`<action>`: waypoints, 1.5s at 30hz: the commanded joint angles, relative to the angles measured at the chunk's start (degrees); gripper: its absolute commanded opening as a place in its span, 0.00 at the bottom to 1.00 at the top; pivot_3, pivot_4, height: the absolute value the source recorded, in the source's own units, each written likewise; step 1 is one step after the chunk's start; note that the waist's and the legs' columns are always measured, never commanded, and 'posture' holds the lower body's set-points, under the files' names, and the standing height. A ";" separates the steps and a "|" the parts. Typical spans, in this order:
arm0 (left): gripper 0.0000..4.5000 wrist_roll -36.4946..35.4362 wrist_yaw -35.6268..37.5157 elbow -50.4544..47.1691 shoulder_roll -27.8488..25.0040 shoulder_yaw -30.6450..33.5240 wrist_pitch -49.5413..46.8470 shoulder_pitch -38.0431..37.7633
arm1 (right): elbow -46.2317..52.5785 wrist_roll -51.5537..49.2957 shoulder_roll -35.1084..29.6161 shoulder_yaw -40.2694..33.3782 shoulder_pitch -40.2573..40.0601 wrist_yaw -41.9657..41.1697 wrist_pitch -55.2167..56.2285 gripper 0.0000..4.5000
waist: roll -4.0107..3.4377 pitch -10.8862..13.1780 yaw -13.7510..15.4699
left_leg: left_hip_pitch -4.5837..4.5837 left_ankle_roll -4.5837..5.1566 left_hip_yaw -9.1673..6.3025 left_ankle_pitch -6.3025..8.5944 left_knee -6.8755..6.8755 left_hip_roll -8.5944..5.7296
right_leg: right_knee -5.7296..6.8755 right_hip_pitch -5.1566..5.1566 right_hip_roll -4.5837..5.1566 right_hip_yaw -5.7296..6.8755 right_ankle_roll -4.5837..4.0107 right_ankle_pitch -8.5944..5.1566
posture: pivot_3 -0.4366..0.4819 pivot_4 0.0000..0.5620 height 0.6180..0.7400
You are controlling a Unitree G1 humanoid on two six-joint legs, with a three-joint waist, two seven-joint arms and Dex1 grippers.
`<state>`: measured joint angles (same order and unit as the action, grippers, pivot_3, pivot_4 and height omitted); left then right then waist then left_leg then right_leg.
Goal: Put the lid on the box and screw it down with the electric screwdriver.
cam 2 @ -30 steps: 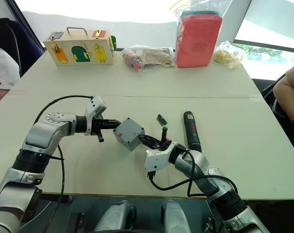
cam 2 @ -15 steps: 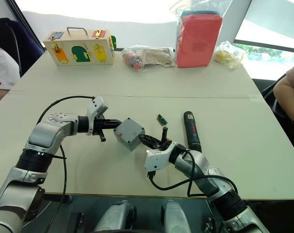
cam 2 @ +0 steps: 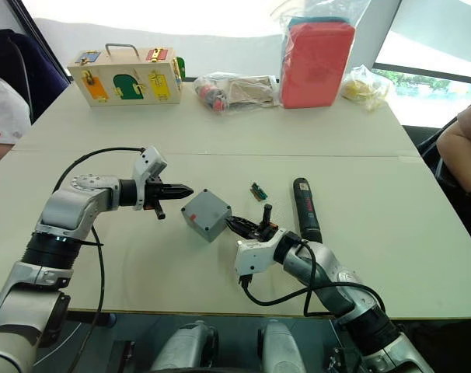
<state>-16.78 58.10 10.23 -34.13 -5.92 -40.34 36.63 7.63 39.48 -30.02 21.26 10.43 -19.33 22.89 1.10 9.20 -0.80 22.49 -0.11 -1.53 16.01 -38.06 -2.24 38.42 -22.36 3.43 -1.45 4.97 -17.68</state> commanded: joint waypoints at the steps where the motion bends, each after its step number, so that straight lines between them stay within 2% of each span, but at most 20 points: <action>1: 0.00 0.01 -0.10 -1.34 -0.25 0.10 1.15 -1.01 | 1.55 -1.60 -0.08 -0.41 0.06 -1.13 0.08 0.01 | 0.00 0.00 0.00 | 0.00 0.00 0.00 0.00 0.00 0.00 | 0.00 0.00 0.00 0.00 0.00 0.00 | 0.48 0.27 0.98; 7: 0.00 -1.11 -1.59 -3.17 1.37 0.39 -0.49 -4.11 | -2.93 -1.61 1.29 1.19 3.32 -2.51 -0.09 0.01 | 0.00 0.00 -0.09 | 0.00 0.01 0.00 0.00 0.00 0.00 | 0.00 -0.01 0.01 0.00 0.00 0.00 | 0.48 0.27 0.98; 17: 0.00 -4.75 -3.18 -14.98 1.27 1.41 -6.69 -11.67 | -10.14 -6.89 0.98 1.74 10.33 -6.26 3.68 0.01 | -0.02 0.03 -0.03 | 0.00 0.00 -0.01 0.01 0.01 0.00 | -0.03 0.00 0.05 0.00 0.00 0.00 | 0.48 0.27 0.98; 22: 0.00 -5.92 -4.67 -18.79 1.49 2.05 -9.11 -13.58 | -11.29 -7.85 0.43 1.87 11.39 -6.84 4.71 0.01 | -0.03 0.03 -0.04 | 0.00 0.01 -0.01 0.01 0.01 0.00 | -0.05 0.01 0.07 0.01 0.00 0.00 | 0.48 0.27 0.98; 33: 0.00 -6.69 -5.61 -18.84 1.09 2.72 -10.01 -13.21 | -8.95 -10.15 0.70 1.69 9.93 -8.73 4.13 0.01 | -0.03 0.03 -0.03 | 0.00 0.00 -0.01 0.01 0.03 0.00 | -0.07 0.01 0.07 0.01 0.00 0.01 | 0.48 0.27 0.98; 36: 0.00 -7.28 -6.05 -18.48 -0.50 5.19 -10.86 -12.53 | -7.05 -10.78 -0.14 -0.28 8.78 -8.60 2.62 0.01 | -0.03 0.03 -0.02 | 0.01 0.00 -0.02 0.01 0.03 0.00 | -0.07 0.01 0.07 0.01 0.00 0.00 | 0.48 0.27 0.98; 38: 0.00 -9.50 -5.66 -18.48 -2.47 8.43 -13.59 -10.85 | -3.66 -14.63 -1.14 -3.34 6.34 -9.47 0.66 0.01 | -0.02 0.04 -0.01 | 0.01 0.00 -0.02 0.01 0.06 0.00 | -0.08 -0.01 0.07 0.01 0.00 0.01 | 0.48 0.27 0.98; 42: 0.00 -17.00 -4.86 -18.14 -5.88 13.76 -24.00 -3.03 | 8.89 -30.91 -2.03 -12.47 -0.46 -13.33 -8.31 0.01 | -0.02 0.13 0.25 | 0.11 0.00 -0.13 0.01 0.07 0.01 | -0.11 -0.02 0.07 0.07 0.00 0.01 | 0.48 0.27 0.98; 45: 0.00 -19.07 -5.18 -18.98 -5.89 13.45 -25.45 1.39 | 16.29 -39.17 -1.76 -16.82 -4.51 -14.79 -17.07 0.01 | -0.03 0.12 0.28 | 0.10 0.02 -0.19 0.03 0.05 -0.01 | -0.24 0.13 0.12 0.16 0.01 0.02 | 0.48 0.27 0.98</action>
<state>-33.41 52.58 -6.79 -40.40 7.50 -64.72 36.71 18.33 6.40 -31.94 7.33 7.11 -33.22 10.66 1.07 9.33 -0.52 22.58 -0.08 -1.70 16.05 -38.01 -2.27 38.15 -22.20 3.57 -1.30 4.99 -17.66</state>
